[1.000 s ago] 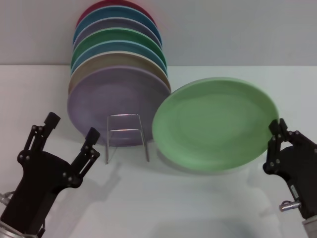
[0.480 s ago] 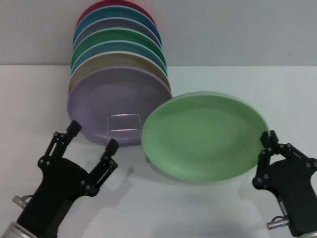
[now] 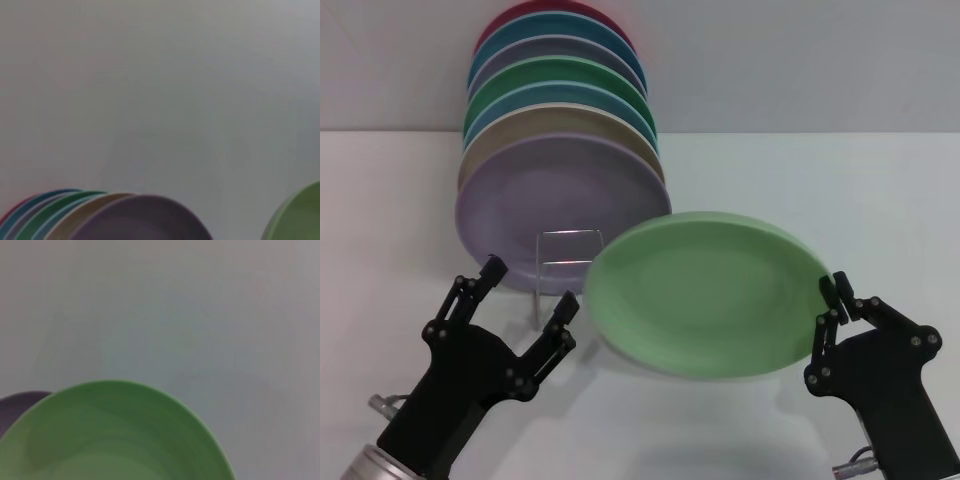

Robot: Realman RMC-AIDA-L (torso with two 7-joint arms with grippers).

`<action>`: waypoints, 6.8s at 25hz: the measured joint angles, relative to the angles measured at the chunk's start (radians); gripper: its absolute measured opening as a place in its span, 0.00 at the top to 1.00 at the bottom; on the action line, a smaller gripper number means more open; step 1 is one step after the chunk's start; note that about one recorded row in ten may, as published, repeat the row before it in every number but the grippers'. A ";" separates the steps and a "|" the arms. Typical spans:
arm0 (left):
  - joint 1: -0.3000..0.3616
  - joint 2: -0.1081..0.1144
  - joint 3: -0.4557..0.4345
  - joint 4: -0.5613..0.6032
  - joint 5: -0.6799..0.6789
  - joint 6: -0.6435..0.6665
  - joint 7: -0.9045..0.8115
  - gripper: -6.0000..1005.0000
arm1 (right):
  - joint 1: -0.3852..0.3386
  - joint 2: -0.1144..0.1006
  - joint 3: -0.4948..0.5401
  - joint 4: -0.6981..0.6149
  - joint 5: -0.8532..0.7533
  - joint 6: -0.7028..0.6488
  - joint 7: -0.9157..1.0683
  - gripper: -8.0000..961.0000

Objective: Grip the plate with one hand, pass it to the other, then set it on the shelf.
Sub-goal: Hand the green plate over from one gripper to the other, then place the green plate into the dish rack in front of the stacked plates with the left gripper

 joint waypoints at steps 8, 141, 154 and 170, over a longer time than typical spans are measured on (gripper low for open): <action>-0.014 0.000 0.000 -0.002 0.017 -0.045 0.001 0.15 | 0.001 0.000 -0.009 0.005 0.001 0.001 -0.102 0.98; -0.007 0.013 -0.236 0.009 0.014 0.032 -0.010 0.96 | 0.090 -0.017 -0.204 0.047 0.038 -0.148 -0.133 0.66; -0.063 0.008 -0.286 0.100 0.015 0.033 0.000 0.96 | 0.091 -0.010 -0.189 -0.017 0.087 -0.128 -0.100 0.66; -0.069 0.002 -0.254 0.119 0.023 -0.101 0.048 0.95 | 0.098 -0.009 -0.149 -0.061 0.128 -0.128 -0.100 0.66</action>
